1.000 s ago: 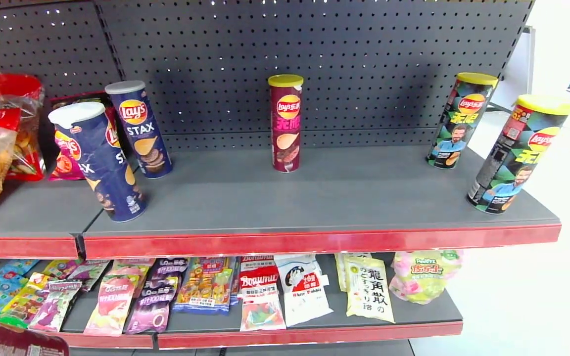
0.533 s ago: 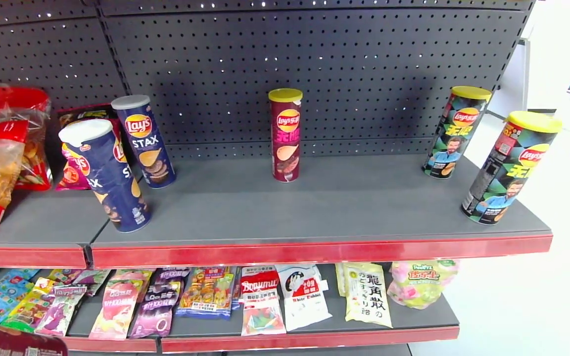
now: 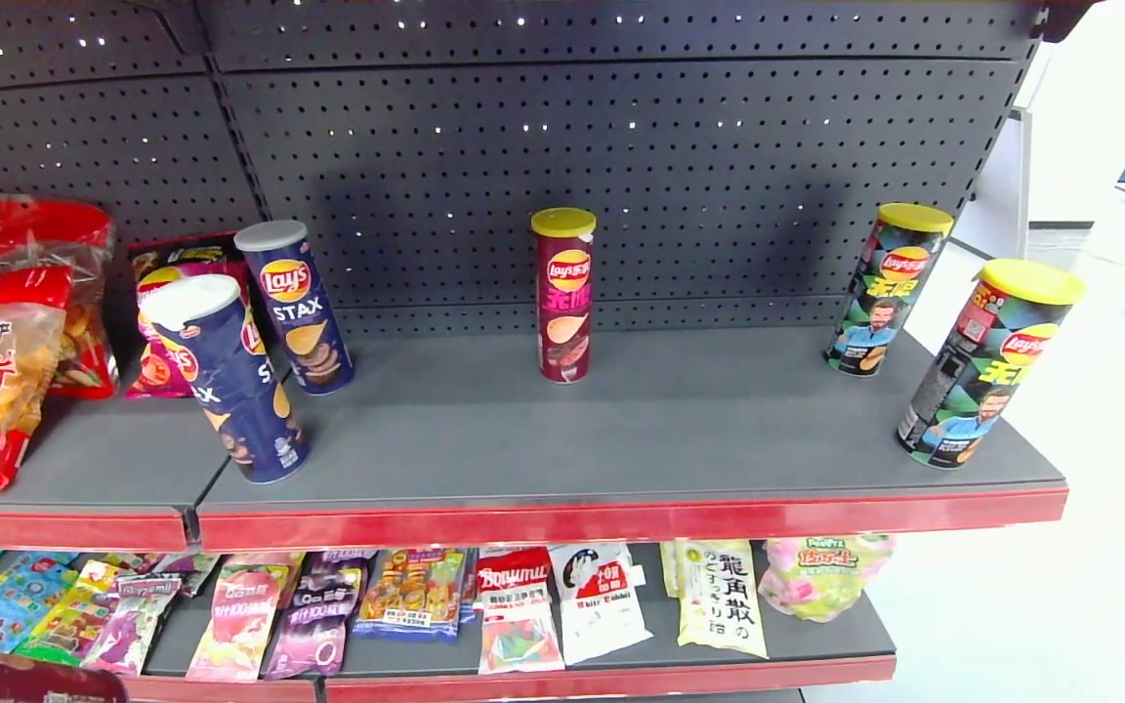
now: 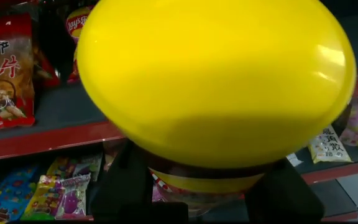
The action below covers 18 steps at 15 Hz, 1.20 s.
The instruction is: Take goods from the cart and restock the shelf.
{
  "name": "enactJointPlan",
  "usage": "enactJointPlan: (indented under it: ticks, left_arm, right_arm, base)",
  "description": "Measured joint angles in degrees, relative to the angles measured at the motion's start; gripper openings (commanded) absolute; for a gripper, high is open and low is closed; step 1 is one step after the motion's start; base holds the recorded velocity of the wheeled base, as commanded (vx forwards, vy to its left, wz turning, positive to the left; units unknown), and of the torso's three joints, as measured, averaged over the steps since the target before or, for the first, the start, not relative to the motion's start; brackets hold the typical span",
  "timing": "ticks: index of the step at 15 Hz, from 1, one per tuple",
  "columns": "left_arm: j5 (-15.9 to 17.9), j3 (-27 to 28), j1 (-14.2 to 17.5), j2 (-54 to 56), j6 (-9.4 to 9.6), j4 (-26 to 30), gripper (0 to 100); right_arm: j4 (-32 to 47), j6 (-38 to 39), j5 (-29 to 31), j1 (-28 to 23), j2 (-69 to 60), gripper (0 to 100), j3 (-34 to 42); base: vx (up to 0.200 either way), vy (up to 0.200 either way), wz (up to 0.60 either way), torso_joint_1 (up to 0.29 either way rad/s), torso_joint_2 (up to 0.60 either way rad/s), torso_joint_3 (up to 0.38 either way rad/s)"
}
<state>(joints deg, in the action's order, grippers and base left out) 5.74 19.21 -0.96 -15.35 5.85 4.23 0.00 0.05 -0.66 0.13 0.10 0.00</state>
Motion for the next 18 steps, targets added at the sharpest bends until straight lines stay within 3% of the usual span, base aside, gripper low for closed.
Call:
enactJointPlan:
  ticks: [4, 5, 6, 7, 11, 15, 18]
  left_arm:
    - [-2.71, -0.11, 0.04, 1.68, 0.61, 2.08, 0]
    - [-2.95, -0.15, 0.04, 1.95, 1.97, 2.58, 0]
    - [-3.61, -0.15, 0.02, 2.07, 5.06, 3.02, 0]
    - [-4.19, -0.22, 0.02, 2.12, 6.41, 3.38, 0]
    - [-4.38, -0.17, -0.02, 2.05, 6.73, 3.62, 0]
    - [-3.97, -0.15, -0.02, 1.82, 6.70, 3.57, 0]
    - [-3.78, -0.72, -0.18, 1.88, 7.34, 3.49, 0]
  right_arm:
    - [0.00, -0.10, -0.12, 0.05, 0.00, 100, 0.00]
    - [0.00, 0.05, -0.07, 0.05, 0.00, 100, 0.00]
    - [0.00, 0.05, -0.05, 0.05, 0.00, 100, 0.00]
    - [0.00, 0.09, -0.02, 0.05, 0.00, 100, 0.00]
    - [0.00, 0.13, -0.02, 0.00, 0.00, 100, 0.00]
    - [0.02, 0.05, 0.00, 0.07, 0.00, 100, 0.00]
    - [-0.02, -0.02, -0.02, -0.02, 0.00, 100, 0.00]
  base:
    - [0.000, 0.000, 0.00, 0.000, 0.00, 0.000]
    - [0.000, 0.000, 0.00, 0.000, 0.00, 0.000]
    - [0.000, 0.000, 0.00, 0.000, 0.00, 0.000]
    - [0.000, 0.000, 0.00, 0.000, 0.00, 0.000]
    - [0.000, 0.000, 0.00, 0.000, 0.00, 0.000]
    - [0.000, 0.200, 0.00, 0.002, 0.00, 0.004]
    - [0.000, 0.000, 0.00, 0.000, 0.00, 0.000]
